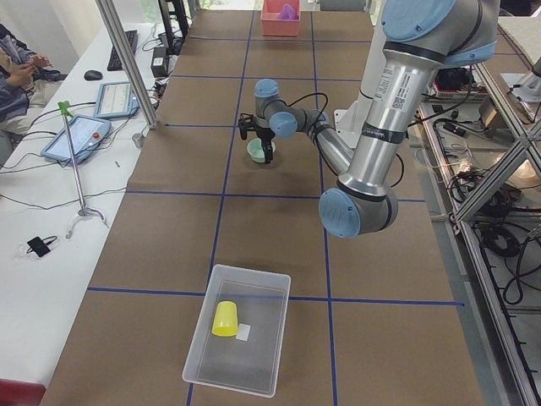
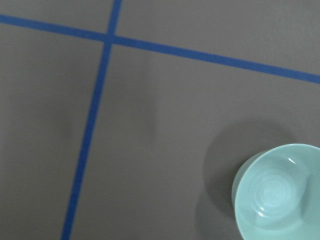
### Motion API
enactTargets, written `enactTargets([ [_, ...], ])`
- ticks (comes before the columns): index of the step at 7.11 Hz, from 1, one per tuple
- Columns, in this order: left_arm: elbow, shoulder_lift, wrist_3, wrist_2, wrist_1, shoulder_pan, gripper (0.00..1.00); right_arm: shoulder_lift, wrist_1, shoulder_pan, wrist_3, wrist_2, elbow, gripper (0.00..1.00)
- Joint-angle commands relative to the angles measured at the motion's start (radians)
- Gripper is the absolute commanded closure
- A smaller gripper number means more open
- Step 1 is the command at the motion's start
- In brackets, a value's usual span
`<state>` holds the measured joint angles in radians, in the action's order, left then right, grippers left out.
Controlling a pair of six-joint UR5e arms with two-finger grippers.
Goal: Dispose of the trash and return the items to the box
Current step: 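Reach the left gripper to the pale green bowl and grasp its rim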
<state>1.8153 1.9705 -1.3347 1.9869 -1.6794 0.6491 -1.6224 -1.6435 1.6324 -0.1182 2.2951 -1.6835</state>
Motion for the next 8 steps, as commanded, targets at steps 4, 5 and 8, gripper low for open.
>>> enactTargets([
  [4, -0.171, 0.056, -0.099, -0.005, -0.156, -0.037, 0.38, -0.007, -0.001, -0.048, 0.066, 0.03, -0.048, 0.0],
  [5, -0.169, 0.056, -0.109, -0.005, -0.158, -0.037, 0.9, -0.005, 0.001, -0.058, 0.071, 0.043, -0.048, 0.0],
  [8, -0.136, 0.054, -0.095, 0.022, -0.157, -0.011, 1.0, -0.005, 0.007, -0.115, 0.203, 0.047, -0.106, 0.0],
])
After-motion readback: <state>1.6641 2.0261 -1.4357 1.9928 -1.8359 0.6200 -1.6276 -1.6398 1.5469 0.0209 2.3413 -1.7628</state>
